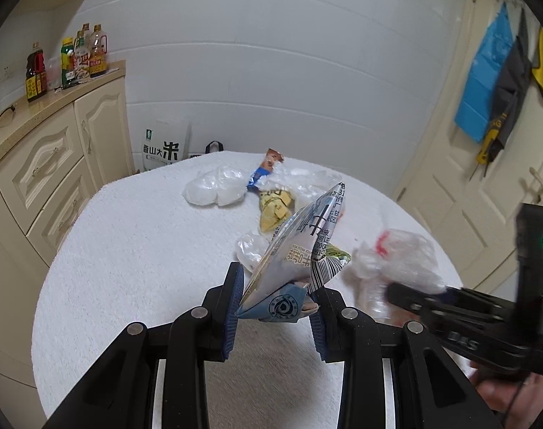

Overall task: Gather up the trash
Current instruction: 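Carry the silver wrapper and plastic bag with both tools toward the blue bin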

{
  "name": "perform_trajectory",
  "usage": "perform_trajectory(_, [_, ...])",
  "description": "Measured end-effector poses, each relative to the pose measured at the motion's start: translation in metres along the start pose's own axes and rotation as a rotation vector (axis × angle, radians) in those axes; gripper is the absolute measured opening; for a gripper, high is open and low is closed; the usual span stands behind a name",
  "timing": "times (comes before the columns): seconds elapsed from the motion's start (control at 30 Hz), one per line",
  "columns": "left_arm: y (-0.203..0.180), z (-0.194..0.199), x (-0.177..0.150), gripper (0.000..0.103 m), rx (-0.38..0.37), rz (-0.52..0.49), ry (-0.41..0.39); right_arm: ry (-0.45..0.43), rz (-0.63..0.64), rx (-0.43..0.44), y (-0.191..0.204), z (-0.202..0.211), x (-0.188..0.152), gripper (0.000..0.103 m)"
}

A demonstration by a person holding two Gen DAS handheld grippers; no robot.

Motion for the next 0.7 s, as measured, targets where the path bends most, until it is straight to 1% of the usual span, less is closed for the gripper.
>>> perform_trajectory(0.03, [0.0, 0.003, -0.001, 0.03, 0.001, -0.002, -0.001, 0.003, -0.007, 0.001, 0.0, -0.005, 0.001, 0.053])
perform_trajectory(0.07, [-0.009, 0.01, -0.004, 0.03, 0.002, -0.003, -0.002, 0.006, -0.005, -0.004, -0.001, -0.009, 0.002, 0.058])
perform_trajectory(0.13, [-0.01, 0.016, -0.005, 0.03, 0.001, -0.006, -0.005, 0.028, 0.003, 0.003, 0.002, -0.021, 0.002, 0.061])
perform_trajectory(0.2, [-0.011, 0.022, -0.006, 0.03, 0.001, -0.008, -0.008, 0.032, 0.01, 0.039, 0.01, -0.028, 0.001, 0.046])
perform_trajectory(0.27, [-0.013, 0.03, -0.008, 0.03, 0.007, -0.009, -0.015, 0.023, 0.045, 0.024, 0.017, -0.025, 0.001, 0.043])
perform_trajectory(0.33, [-0.018, 0.036, -0.009, 0.03, 0.012, -0.008, -0.021, 0.018, 0.051, 0.044, 0.022, -0.021, 0.0, 0.042])
perform_trajectory(0.43, [-0.024, 0.046, -0.01, 0.03, 0.007, -0.011, -0.036, -0.022, 0.054, 0.042, 0.022, -0.004, 0.001, 0.042])
perform_trajectory(0.7, [-0.062, 0.088, -0.005, 0.03, -0.024, -0.03, -0.1, -0.159, 0.05, 0.033, 0.011, 0.077, 0.011, 0.042])
Point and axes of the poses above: each gripper's, at about its wrist camera, not at the fingertips, and z roughly against the way its jaws point, y to its left, x to its top, the point moved 8 cm from there along -z, roughly the way its jaws point, and after that the axes turned 8 degrees about x, right-handed, at the moved point
